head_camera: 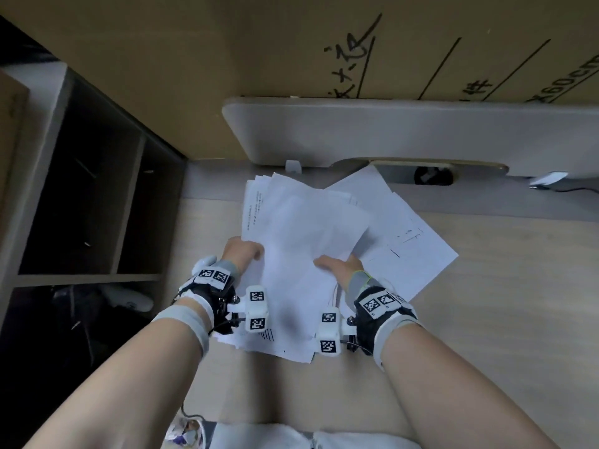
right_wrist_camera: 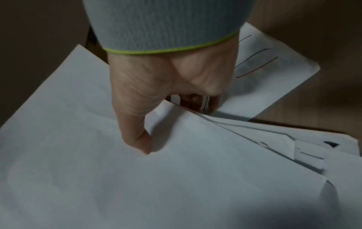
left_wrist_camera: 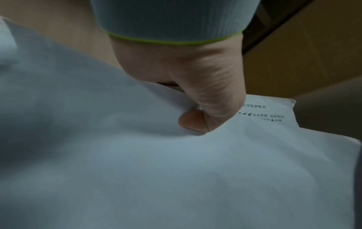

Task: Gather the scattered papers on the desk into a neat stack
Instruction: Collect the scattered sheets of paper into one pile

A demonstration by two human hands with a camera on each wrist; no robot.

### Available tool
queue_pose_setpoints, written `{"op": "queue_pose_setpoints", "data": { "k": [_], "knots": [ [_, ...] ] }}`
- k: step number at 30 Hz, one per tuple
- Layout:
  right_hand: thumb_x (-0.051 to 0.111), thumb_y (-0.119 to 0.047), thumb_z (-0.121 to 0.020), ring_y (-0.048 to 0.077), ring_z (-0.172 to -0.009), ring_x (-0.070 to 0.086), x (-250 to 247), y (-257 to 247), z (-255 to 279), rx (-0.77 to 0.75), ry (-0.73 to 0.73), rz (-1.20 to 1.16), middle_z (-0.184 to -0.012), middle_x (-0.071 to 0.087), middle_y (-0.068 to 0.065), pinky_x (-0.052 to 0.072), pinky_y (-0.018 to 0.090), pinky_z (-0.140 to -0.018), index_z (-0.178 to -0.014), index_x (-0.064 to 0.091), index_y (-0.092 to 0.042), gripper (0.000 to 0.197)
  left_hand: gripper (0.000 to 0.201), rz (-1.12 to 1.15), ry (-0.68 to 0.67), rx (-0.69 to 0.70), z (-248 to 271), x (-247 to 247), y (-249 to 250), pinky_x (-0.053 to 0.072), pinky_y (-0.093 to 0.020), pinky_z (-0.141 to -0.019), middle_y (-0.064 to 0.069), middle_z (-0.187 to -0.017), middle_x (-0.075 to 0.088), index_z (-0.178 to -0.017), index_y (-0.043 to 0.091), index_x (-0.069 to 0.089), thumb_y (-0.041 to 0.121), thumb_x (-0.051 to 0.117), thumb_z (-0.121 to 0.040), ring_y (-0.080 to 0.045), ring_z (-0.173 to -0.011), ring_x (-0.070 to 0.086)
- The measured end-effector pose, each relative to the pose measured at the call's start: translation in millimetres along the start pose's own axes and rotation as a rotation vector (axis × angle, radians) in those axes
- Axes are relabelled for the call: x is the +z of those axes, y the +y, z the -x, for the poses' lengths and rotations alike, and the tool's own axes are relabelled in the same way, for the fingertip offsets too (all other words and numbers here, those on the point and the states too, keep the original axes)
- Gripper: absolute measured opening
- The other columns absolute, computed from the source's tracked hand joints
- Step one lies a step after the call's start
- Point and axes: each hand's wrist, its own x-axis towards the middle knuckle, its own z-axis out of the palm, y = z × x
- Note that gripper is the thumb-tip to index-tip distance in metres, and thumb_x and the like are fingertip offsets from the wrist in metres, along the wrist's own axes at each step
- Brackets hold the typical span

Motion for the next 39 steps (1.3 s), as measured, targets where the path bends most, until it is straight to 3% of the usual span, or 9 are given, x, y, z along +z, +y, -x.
{"op": "queue_pose_setpoints", "data": {
  "k": [5, 9, 12, 17, 22, 25, 28, 34, 39],
  "knots": [
    [0.077, -0.016, -0.08, 0.03, -0.113, 0.06, -40.1, -11.3, -6.9, -0.051, 0.212, 0.031, -0.124, 0.062, 0.014, 0.047, 0.03, -0.089, -0.123, 0.056, -0.005, 0.049, 0.045, -0.169, -0.01, 0.185, -6.3, 54.6, 55.7, 0.053, -0.037, -0.09, -0.011, -0.118, 0.067, -0.123, 0.005, 0.065, 0.005, 0.059, -0.078, -0.032, -0.103, 0.061],
    [0.068, -0.025, -0.083, 0.024, -0.112, 0.048, -80.3, -17.9, -17.3, 0.053, 0.352, 0.21, -0.146, 0.032, 0.009, 0.034, 0.025, -0.072, -0.142, 0.03, -0.011, 0.071, 0.05, -0.502, -0.008, 0.308, -24.3, 105.2, 75.7, 0.046, -0.042, -0.103, -0.006, -0.131, 0.055, -0.111, 0.021, 0.07, 0.038, 0.067, -0.064, -0.033, -0.117, 0.056],
    [0.074, -0.025, -0.075, 0.027, -0.118, 0.055, -89.6, -14.5, -38.9, 0.091, 0.359, 0.12, -0.139, 0.045, 0.007, 0.044, 0.031, -0.081, -0.147, 0.019, -0.013, 0.091, 0.065, -0.667, 0.031, 0.298, -29.7, 121.9, 78.8, 0.039, -0.041, -0.109, -0.005, -0.147, 0.044, -0.13, 0.021, 0.062, 0.045, 0.07, -0.071, -0.031, -0.131, 0.047],
    [0.074, -0.019, -0.081, 0.012, -0.059, 0.055, -85.9, -7.7, -65.5, 0.163, 0.186, -0.061, -0.069, 0.055, -0.006, 0.041, 0.026, -0.063, -0.089, 0.044, -0.02, 0.031, 0.053, -0.558, -0.037, 0.22, -29.6, 122.6, 71.1, 0.052, -0.043, -0.095, -0.004, -0.111, 0.071, -0.111, 0.02, 0.065, 0.046, 0.07, -0.065, -0.029, -0.1, 0.065],
    [0.067, -0.03, -0.089, 0.025, -0.111, 0.057, -94.4, -10.5, -48.3, 0.035, 0.241, 0.045, -0.118, 0.06, 0.008, 0.04, 0.031, -0.095, -0.13, 0.052, -0.012, 0.047, 0.059, -0.453, -0.074, 0.218, -17.4, 130.5, 50.0, 0.046, -0.036, -0.084, -0.004, -0.116, 0.057, -0.131, 0.011, 0.046, 0.023, 0.073, -0.081, -0.024, -0.098, 0.056],
    [0.066, -0.037, -0.087, 0.029, -0.128, 0.05, -113.5, -9.5, -40.3, 0.01, 0.397, 0.122, -0.134, 0.058, 0.005, 0.036, 0.035, -0.107, -0.134, 0.052, -0.016, 0.053, 0.042, -0.517, -0.05, 0.249, -11.8, 138.9, 46.6, 0.048, -0.03, -0.068, -0.01, -0.116, 0.057, -0.109, 0.021, 0.06, 0.034, 0.069, -0.07, -0.018, -0.079, 0.058],
    [0.06, -0.045, -0.086, 0.032, -0.132, 0.034, -136.3, -3.9, -33.8, 0.104, 0.5, 0.379, -0.141, 0.041, 0.008, 0.027, 0.041, -0.108, -0.128, 0.052, -0.021, 0.049, 0.035, -0.617, -0.089, 0.268, -2.7, 154.8, 49.2, 0.041, -0.027, -0.063, -0.012, -0.104, 0.063, -0.089, 0.02, 0.057, 0.043, 0.064, -0.064, -0.025, -0.079, 0.059],
    [0.061, -0.036, -0.087, 0.035, -0.132, 0.04, -153.5, 7.4, -40.8, 0.109, 0.423, 0.332, -0.146, 0.037, 0.014, 0.033, 0.04, -0.108, -0.138, 0.041, -0.01, 0.06, 0.052, -0.71, -0.085, 0.212, 15.5, 181.5, 41.4, 0.045, -0.044, -0.101, -0.008, -0.127, 0.045, -0.121, 0.018, 0.064, 0.046, 0.065, -0.078, -0.033, -0.116, 0.052],
    [0.063, -0.025, -0.083, 0.036, -0.126, 0.046, -161.9, 6.6, -37.0, 0.156, 0.388, 0.017, -0.142, 0.042, 0.02, 0.037, 0.042, -0.108, -0.143, 0.028, -0.008, 0.071, 0.042, -0.411, -0.203, 0.154, 22.3, 193.2, 33.2, 0.046, -0.029, -0.061, -0.007, -0.083, 0.068, -0.1, 0.001, 0.065, 0.031, 0.074, -0.072, -0.024, -0.073, 0.062]
  ]
}}
